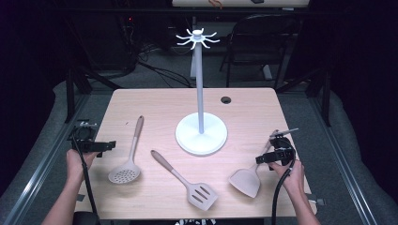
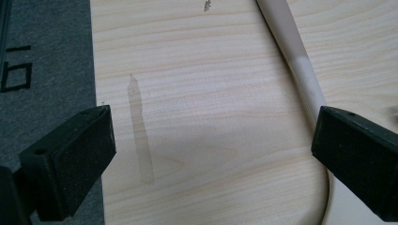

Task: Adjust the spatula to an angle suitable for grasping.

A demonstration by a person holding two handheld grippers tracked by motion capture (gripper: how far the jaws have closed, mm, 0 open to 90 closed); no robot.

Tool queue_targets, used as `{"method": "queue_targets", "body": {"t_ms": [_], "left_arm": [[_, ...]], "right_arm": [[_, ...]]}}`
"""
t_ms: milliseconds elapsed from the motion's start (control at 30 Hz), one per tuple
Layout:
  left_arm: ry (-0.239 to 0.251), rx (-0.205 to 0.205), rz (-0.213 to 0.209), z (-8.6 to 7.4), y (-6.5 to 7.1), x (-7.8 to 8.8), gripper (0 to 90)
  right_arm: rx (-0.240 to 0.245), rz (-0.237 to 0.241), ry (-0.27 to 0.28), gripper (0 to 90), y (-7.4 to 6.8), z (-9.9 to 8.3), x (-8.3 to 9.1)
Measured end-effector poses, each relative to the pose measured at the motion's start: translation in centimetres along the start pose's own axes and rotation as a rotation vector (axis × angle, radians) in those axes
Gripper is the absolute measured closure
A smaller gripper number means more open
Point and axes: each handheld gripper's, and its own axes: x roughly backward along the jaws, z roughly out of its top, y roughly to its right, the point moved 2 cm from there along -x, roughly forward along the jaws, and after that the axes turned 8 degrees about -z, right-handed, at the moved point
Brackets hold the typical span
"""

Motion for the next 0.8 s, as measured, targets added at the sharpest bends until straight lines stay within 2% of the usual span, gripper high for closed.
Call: {"method": "queue_targets", "body": {"t_ms": [33, 133, 233, 267, 300, 400, 433, 667, 700, 800], "left_arm": [[0.001, -0.003, 0.001, 0.0, 0.0, 0.0, 0.1], [0.002, -0.007, 0.007, 0.0, 0.1, 0.0, 0.1], [-0.001, -0.008, 0.007, 0.0, 0.1, 0.0, 0.1], [-0.001, -0.008, 0.006, 0.0, 0.1, 0.0, 0.1], [-0.002, -0.009, 0.005, 0.0, 0.1, -0.1, 0.1], [-0.004, -0.012, 0.007, 0.1, 0.1, -0.1, 0.1], [-0.004, -0.013, 0.008, 0.1, 0.1, 0.0, 0.1], [-0.005, -0.009, 0.008, 0.1, 0.0, -0.1, 0.2], [-0.007, -0.010, 0.007, 0.1, 0.0, -0.2, 0.2], [-0.006, -0.011, 0.009, 0.1, 0.0, -0.2, 0.2]], "right_arm": [[0.002, -0.012, -0.005, 23.9, -0.6, 0.2, -0.2], [0.007, -0.025, -0.021, 25.4, -1.1, 0.5, -0.6], [0.018, -0.048, -0.051, 32.8, -1.9, 0.7, -1.4], [0.018, -0.048, -0.051, 32.8, -1.9, 0.7, -1.4], [0.029, -0.061, -0.064, 37.0, -2.0, 0.7, -1.7], [0.021, -0.052, -0.052, 41.5, -2.2, 0.7, -1.9], [0.043, -0.060, -0.065, 44.0, -2.3, 0.7, -1.8], [0.053, -0.040, -0.063, 51.8, -2.5, 0.9, -2.1], [0.061, -0.030, -0.054, 55.1, -2.8, 1.0, -2.2], [0.083, -0.026, -0.058, 57.1, -3.0, 1.1, -2.2]]}}
